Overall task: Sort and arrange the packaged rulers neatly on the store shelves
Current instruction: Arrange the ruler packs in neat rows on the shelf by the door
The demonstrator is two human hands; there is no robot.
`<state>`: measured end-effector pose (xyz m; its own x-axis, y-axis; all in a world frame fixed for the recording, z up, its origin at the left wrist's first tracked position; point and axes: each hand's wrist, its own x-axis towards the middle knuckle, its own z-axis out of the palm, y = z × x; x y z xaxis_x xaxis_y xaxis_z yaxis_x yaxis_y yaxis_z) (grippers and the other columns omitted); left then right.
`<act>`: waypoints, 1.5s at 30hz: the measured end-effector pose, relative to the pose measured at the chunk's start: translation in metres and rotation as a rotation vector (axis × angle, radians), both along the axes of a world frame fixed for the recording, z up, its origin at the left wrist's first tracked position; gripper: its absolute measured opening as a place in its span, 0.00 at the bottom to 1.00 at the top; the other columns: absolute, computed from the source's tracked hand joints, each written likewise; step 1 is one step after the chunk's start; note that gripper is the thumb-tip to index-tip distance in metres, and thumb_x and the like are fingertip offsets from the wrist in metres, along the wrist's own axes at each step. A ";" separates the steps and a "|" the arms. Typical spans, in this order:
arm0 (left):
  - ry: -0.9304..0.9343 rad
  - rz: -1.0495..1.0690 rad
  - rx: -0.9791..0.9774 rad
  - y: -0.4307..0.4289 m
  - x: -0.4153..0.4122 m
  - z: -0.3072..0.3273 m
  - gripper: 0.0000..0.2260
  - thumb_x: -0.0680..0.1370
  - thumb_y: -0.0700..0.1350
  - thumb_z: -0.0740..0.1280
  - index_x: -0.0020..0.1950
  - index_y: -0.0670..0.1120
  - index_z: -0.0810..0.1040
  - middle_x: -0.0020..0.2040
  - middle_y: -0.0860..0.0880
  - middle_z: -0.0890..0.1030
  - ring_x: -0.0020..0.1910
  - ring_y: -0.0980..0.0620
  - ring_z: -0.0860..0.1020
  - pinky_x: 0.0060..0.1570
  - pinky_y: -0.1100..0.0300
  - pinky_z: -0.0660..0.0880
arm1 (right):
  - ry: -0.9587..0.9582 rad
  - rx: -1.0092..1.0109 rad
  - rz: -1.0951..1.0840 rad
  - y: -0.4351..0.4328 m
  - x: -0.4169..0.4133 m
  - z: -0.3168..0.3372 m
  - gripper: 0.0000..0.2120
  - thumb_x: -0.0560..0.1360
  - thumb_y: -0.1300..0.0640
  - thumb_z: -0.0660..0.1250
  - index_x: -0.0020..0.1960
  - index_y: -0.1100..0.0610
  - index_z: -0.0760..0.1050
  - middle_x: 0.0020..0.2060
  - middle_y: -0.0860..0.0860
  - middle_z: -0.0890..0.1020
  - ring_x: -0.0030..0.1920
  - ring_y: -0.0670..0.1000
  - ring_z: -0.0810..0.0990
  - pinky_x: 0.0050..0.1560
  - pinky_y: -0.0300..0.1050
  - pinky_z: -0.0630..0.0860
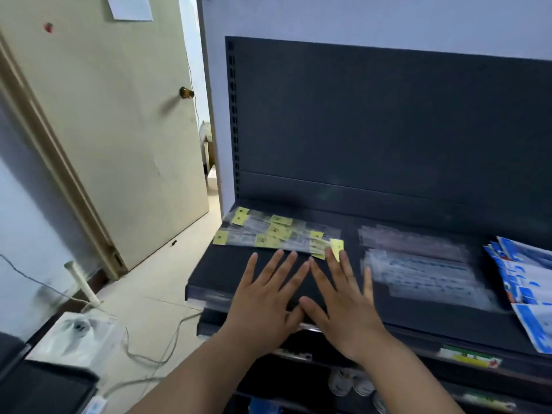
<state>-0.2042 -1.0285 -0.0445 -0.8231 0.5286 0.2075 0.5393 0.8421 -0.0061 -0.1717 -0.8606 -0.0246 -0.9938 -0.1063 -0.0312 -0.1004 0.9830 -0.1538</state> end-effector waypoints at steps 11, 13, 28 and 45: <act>-0.108 -0.186 -0.197 -0.036 -0.113 0.018 0.31 0.78 0.64 0.45 0.73 0.55 0.30 0.77 0.53 0.36 0.74 0.54 0.33 0.72 0.46 0.32 | -0.137 -0.010 -0.082 -0.009 -0.083 0.004 0.39 0.71 0.27 0.45 0.73 0.41 0.31 0.72 0.44 0.28 0.70 0.47 0.23 0.71 0.56 0.28; -0.145 -0.188 -0.252 -0.028 -0.141 0.021 0.36 0.79 0.64 0.52 0.75 0.53 0.33 0.78 0.53 0.38 0.76 0.53 0.37 0.74 0.46 0.36 | -0.163 -0.014 -0.055 0.003 -0.108 0.003 0.43 0.74 0.35 0.58 0.76 0.46 0.35 0.74 0.45 0.32 0.72 0.47 0.27 0.73 0.55 0.32; -0.546 -0.042 -0.402 -0.003 -0.247 0.024 0.51 0.66 0.64 0.73 0.78 0.49 0.48 0.75 0.47 0.58 0.73 0.45 0.58 0.70 0.48 0.59 | -0.418 0.001 -0.009 0.028 -0.233 -0.005 0.52 0.62 0.44 0.78 0.76 0.54 0.53 0.73 0.52 0.59 0.73 0.55 0.57 0.72 0.48 0.60; -0.555 -0.011 -0.551 0.013 -0.254 0.030 0.50 0.63 0.62 0.76 0.76 0.48 0.55 0.72 0.47 0.58 0.72 0.44 0.56 0.68 0.44 0.61 | -0.531 0.148 -0.189 0.011 -0.231 0.007 0.46 0.62 0.44 0.78 0.72 0.54 0.60 0.70 0.53 0.62 0.72 0.55 0.59 0.68 0.55 0.60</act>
